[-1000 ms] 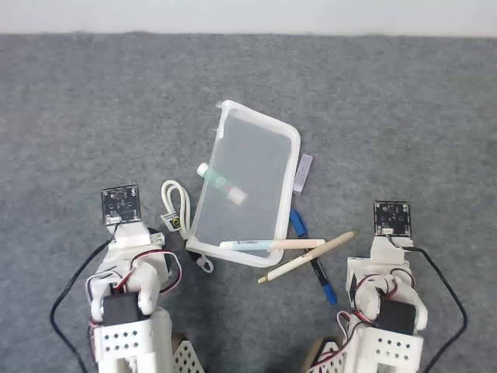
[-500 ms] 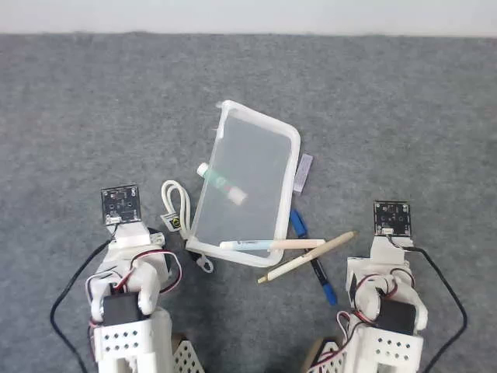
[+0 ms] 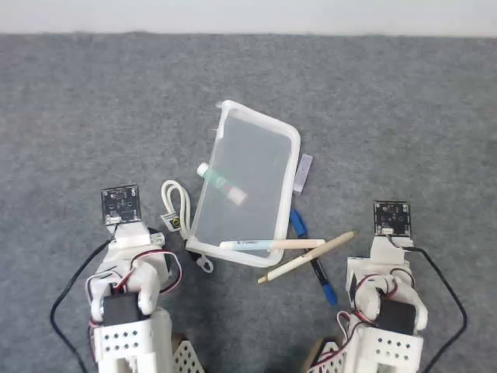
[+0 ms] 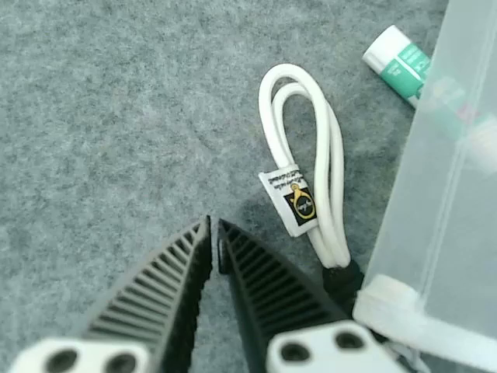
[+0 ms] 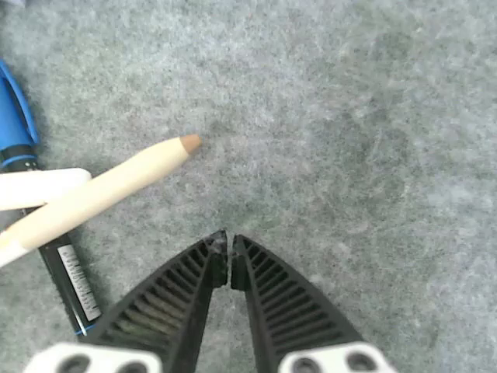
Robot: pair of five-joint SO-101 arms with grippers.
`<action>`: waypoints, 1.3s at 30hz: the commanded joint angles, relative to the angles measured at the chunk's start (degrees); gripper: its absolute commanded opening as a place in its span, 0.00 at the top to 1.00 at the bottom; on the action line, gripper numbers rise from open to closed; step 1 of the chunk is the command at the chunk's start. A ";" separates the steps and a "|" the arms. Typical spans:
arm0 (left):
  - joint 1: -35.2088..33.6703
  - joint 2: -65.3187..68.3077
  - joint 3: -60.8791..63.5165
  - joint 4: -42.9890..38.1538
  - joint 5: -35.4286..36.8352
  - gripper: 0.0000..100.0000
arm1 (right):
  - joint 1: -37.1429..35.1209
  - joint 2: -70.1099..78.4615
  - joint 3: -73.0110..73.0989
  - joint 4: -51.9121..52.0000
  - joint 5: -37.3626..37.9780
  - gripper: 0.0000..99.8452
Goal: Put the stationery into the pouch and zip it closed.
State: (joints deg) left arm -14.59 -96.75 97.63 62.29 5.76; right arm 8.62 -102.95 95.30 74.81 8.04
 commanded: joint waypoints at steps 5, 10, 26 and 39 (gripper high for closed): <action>-0.18 -0.79 -0.66 -0.44 -0.62 0.99 | 0.57 -1.10 1.14 0.22 0.26 0.99; -0.18 -0.79 -0.66 -0.44 -0.62 0.99 | 0.57 -1.10 1.14 0.22 0.18 0.99; -0.09 -0.79 -0.66 -0.44 -0.62 0.99 | 2.59 -1.10 -10.73 -0.22 0.18 0.99; -0.09 -0.79 -0.66 -0.44 -0.62 0.99 | 2.59 -1.10 -22.15 0.04 0.62 0.99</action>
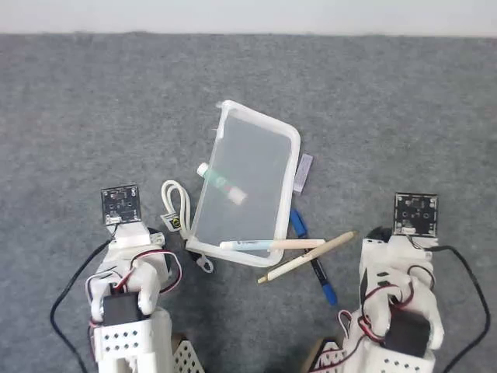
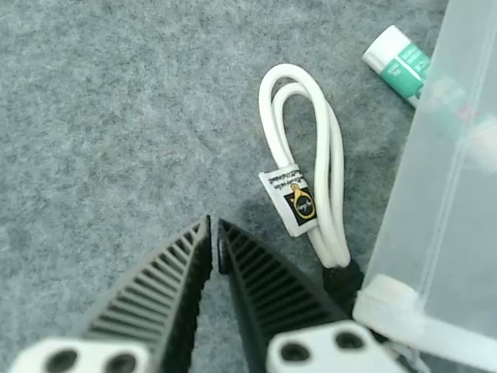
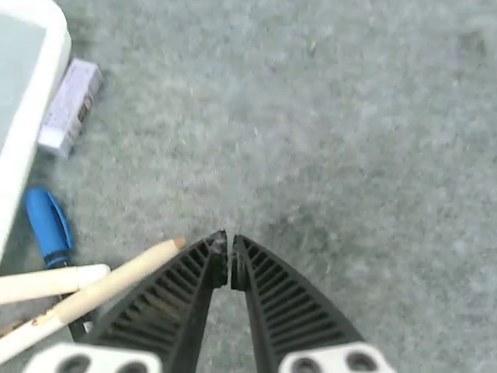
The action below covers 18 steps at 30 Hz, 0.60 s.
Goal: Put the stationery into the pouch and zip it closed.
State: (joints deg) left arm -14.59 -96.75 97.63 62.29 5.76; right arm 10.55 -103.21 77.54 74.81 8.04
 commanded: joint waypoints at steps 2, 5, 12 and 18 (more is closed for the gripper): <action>-0.09 -0.79 -0.66 -0.44 -0.62 0.99 | 0.75 -0.84 -6.95 2.24 0.62 0.99; -0.09 -0.79 -0.66 -0.44 -0.62 0.99 | 0.31 -0.84 -12.66 4.79 0.35 0.99; -0.09 -0.79 -0.66 -0.44 -0.62 0.99 | 0.22 -0.84 -22.86 5.32 0.53 0.99; -0.09 -0.79 -0.66 -0.44 -0.62 0.99 | 0.22 -0.75 -28.66 8.22 0.53 0.99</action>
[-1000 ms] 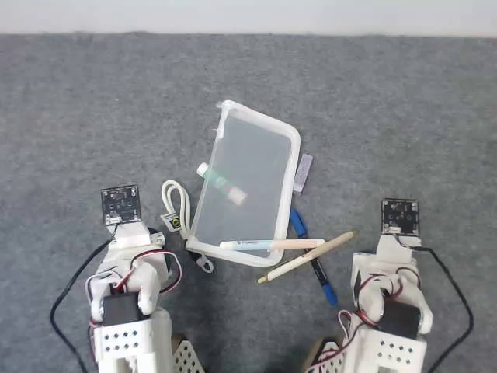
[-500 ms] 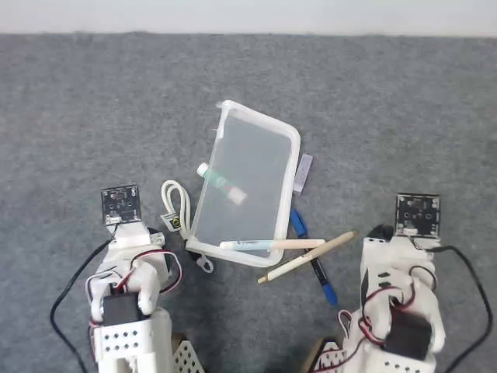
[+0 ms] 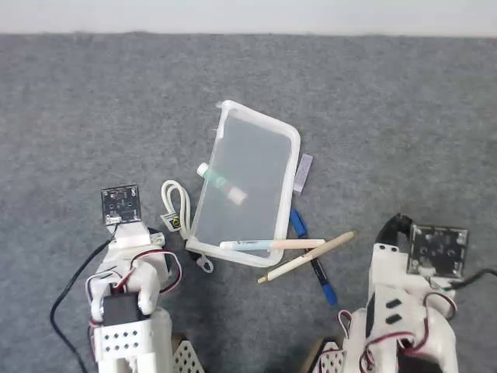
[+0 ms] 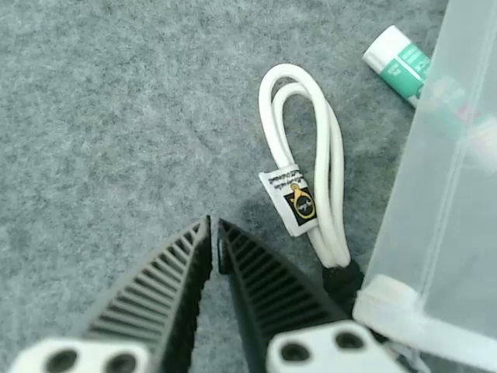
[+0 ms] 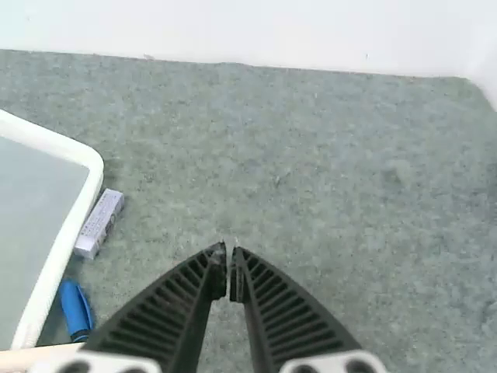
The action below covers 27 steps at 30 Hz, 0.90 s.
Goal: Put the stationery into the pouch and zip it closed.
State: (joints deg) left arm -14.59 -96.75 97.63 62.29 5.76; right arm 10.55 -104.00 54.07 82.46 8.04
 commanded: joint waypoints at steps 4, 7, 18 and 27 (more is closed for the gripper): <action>-0.09 -0.79 -0.66 -0.44 -0.62 0.99 | 0.22 2.42 -10.29 0.40 0.53 0.99; -0.09 -0.79 -0.66 -0.44 -0.62 0.99 | -1.63 9.71 -15.30 1.01 0.18 0.99; -0.09 -0.79 -0.66 -0.44 -0.62 0.99 | -15.96 35.82 -34.02 12.09 -8.35 0.99; -0.09 -0.79 -0.66 -0.44 -0.62 0.99 | -37.49 48.84 -33.05 14.55 -21.19 0.99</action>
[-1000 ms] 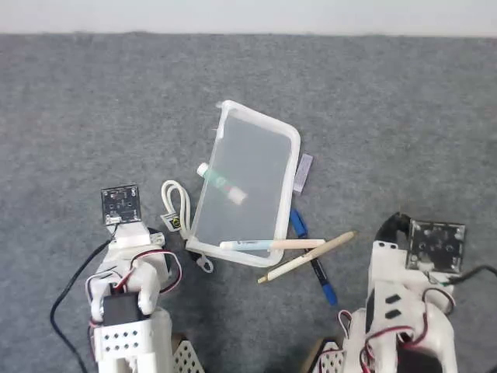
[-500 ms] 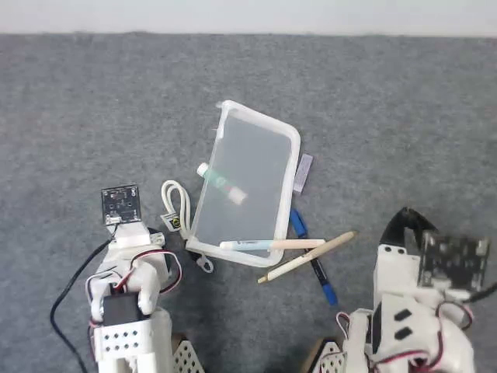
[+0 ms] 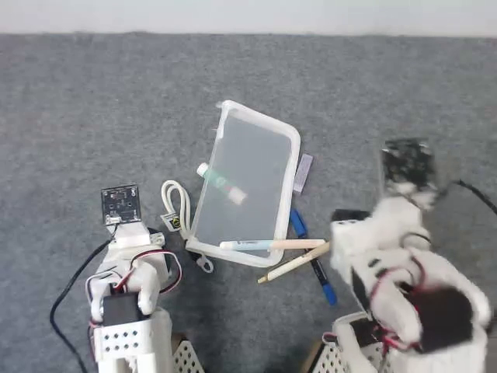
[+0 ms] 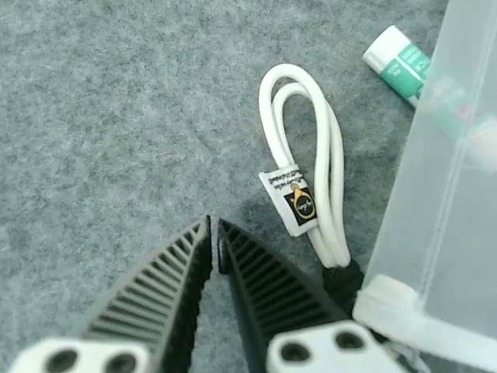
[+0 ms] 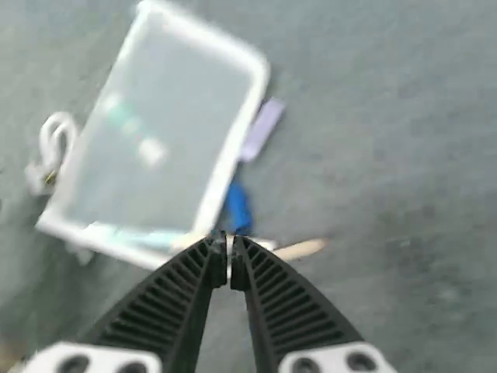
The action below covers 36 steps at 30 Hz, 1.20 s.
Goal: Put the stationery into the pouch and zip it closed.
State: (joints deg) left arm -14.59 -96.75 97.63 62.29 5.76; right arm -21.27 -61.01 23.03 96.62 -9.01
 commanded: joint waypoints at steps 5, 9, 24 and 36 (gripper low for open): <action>-0.09 -0.79 -0.66 -0.44 -0.62 0.99 | -13.67 16.13 -2.02 -0.22 -7.65 0.99; -0.09 -0.79 -0.66 -0.44 -0.62 0.99 | -18.42 21.85 -2.02 -1.98 -7.74 0.99; -0.09 -0.79 -0.66 -0.44 -0.62 0.99 | -23.34 38.20 9.85 -15.08 -14.95 0.99; -0.09 -0.79 -0.66 -0.44 -0.62 0.99 | -34.77 40.48 19.69 -28.09 -20.04 0.99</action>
State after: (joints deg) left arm -14.59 -96.75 97.63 62.29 5.76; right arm -54.68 -20.22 41.76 72.35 -28.18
